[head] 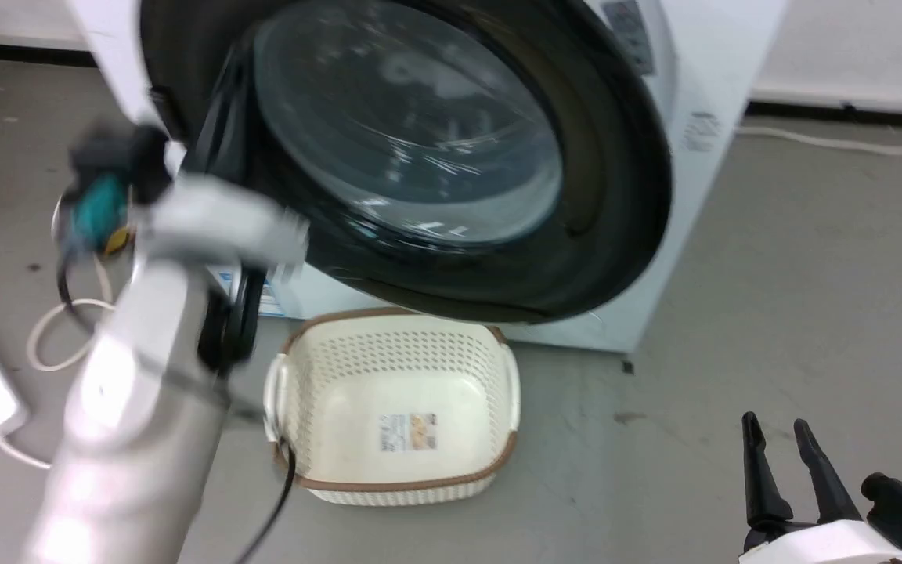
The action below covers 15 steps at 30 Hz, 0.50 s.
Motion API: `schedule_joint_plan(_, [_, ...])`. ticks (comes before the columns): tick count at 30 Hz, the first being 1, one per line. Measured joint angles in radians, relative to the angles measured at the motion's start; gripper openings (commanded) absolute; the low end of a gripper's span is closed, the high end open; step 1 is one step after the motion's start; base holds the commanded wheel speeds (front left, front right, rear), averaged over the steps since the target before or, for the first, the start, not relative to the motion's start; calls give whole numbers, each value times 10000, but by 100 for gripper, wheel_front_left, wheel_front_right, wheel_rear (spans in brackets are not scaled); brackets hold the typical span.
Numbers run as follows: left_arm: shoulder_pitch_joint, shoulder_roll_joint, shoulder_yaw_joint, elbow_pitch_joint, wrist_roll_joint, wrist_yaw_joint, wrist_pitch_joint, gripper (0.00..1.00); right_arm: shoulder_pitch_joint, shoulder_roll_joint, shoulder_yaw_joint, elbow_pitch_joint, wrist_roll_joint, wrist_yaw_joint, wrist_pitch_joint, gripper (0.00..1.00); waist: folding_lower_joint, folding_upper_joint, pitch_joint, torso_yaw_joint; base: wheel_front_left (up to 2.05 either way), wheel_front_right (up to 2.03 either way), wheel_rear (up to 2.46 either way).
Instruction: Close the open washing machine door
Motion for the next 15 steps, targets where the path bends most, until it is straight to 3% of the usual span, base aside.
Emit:
schedule_joint_plan(6, [2442,706,410,-1070,1072,447,2,0,190,0,33,-65,-117,0,0,100,0,0,-430,531,0,0,0])
schedule_joint_plan(15, [5189,1112,420,-1684,583,328,383,0,474,0,88,-155,-151,0,0,100,1,0,-773,845,0,0,0])
